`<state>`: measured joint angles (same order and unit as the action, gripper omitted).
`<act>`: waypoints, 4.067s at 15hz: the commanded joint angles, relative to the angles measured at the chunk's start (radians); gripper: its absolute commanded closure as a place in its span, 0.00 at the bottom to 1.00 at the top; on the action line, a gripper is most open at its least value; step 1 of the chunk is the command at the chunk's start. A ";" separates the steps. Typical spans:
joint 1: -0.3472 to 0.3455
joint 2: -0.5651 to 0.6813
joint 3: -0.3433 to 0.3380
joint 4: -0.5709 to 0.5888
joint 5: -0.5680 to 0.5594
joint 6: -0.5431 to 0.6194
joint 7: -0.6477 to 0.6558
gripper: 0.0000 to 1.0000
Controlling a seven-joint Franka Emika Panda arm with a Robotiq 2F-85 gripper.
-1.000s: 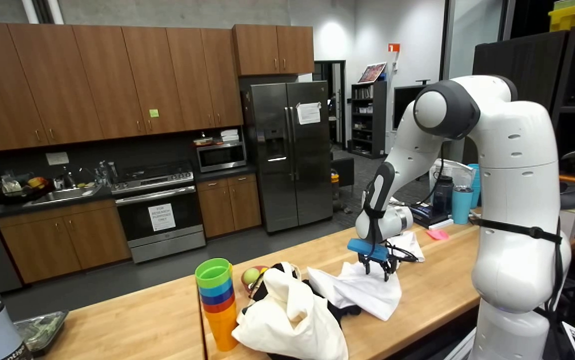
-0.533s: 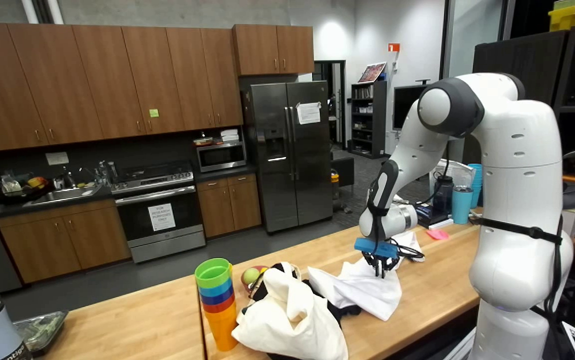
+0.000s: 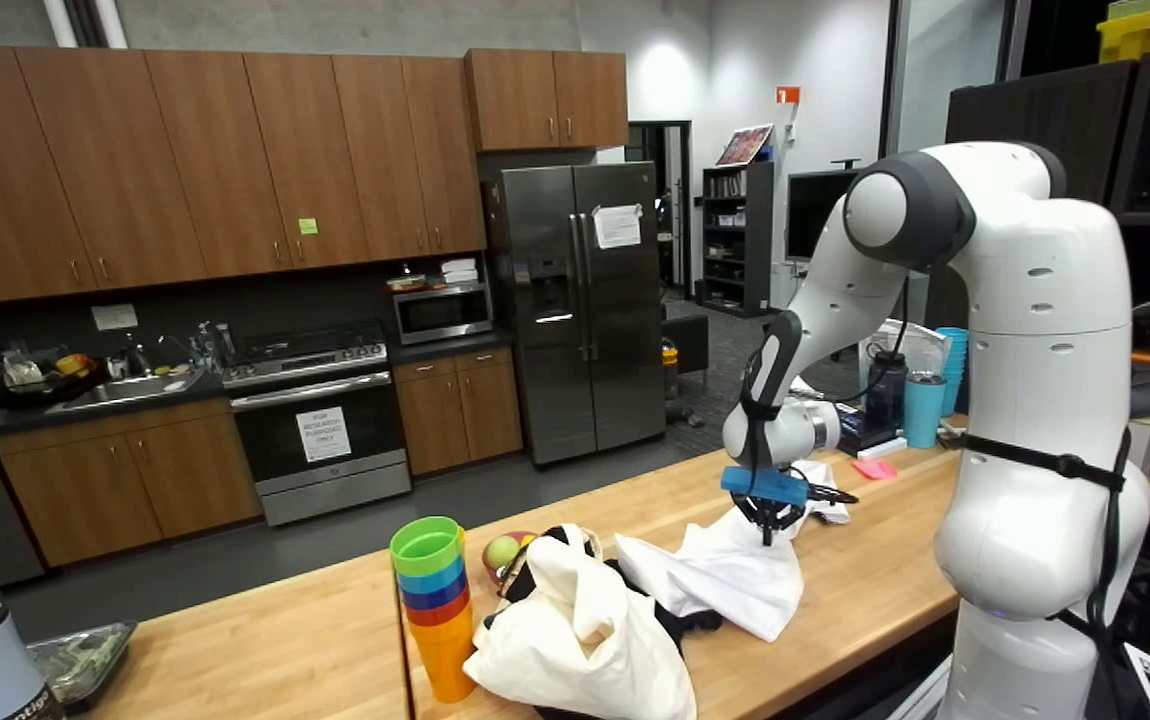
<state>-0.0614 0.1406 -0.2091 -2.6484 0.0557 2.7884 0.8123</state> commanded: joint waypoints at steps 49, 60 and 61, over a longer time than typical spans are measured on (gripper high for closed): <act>0.074 0.125 0.144 -0.011 0.711 0.164 0.148 0.00; 0.187 0.008 -0.040 -0.038 0.296 0.027 0.372 0.00; 0.149 -0.002 -0.010 -0.037 0.252 0.024 0.395 0.00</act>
<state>0.1009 0.2060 -0.2166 -2.6666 0.3981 2.8537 1.1476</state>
